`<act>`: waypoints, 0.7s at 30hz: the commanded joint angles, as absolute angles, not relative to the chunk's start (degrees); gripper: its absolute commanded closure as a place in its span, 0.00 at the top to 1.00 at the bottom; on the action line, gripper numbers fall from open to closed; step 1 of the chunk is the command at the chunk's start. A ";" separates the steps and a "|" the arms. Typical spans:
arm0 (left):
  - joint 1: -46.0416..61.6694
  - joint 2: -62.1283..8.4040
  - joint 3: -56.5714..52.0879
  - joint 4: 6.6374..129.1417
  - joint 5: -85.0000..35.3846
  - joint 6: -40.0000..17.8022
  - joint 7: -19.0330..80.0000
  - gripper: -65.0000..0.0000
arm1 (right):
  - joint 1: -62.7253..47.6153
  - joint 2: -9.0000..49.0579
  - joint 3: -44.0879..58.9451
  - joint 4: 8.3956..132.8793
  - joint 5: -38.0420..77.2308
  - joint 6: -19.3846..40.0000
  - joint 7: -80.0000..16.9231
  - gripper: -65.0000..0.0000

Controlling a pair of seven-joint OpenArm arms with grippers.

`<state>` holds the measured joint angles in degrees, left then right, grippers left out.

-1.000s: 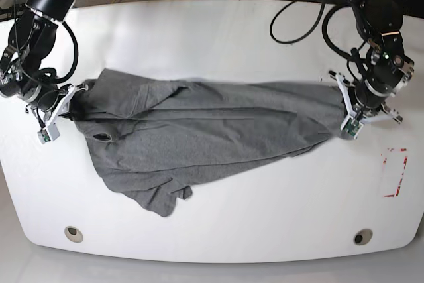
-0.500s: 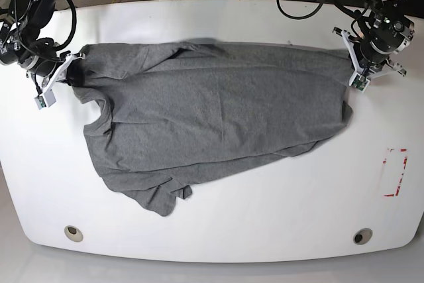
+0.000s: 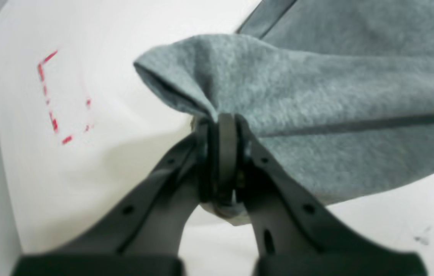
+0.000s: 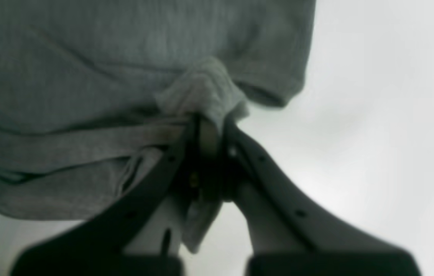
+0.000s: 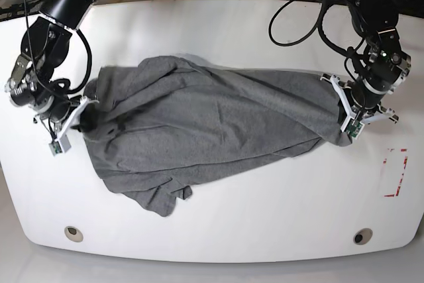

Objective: Fold the T-shirt properly

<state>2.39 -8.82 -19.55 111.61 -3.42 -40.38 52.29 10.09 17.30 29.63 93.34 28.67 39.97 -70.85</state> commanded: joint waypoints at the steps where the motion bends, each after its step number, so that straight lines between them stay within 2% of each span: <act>1: -0.92 -9.36 -19.47 112.40 -3.65 -40.00 51.30 0.00 | 13.85 18.24 29.05 94.29 26.95 40.00 -69.41 0.00; 7: -9.19 -9.45 -17.98 112.31 -3.56 -40.00 51.38 0.00 | 22.73 18.15 25.01 94.29 21.76 40.00 -69.41 0.00; 13: -18.42 -9.98 -17.80 112.31 -3.56 -35.47 51.38 0.00 | 31.60 18.15 20.35 94.29 16.31 40.00 -69.23 0.00; 21: -31.25 -13.93 -17.71 112.31 -3.56 -34.95 51.47 0.00 | 45.23 18.24 14.11 89.63 12.62 40.00 -69.23 0.00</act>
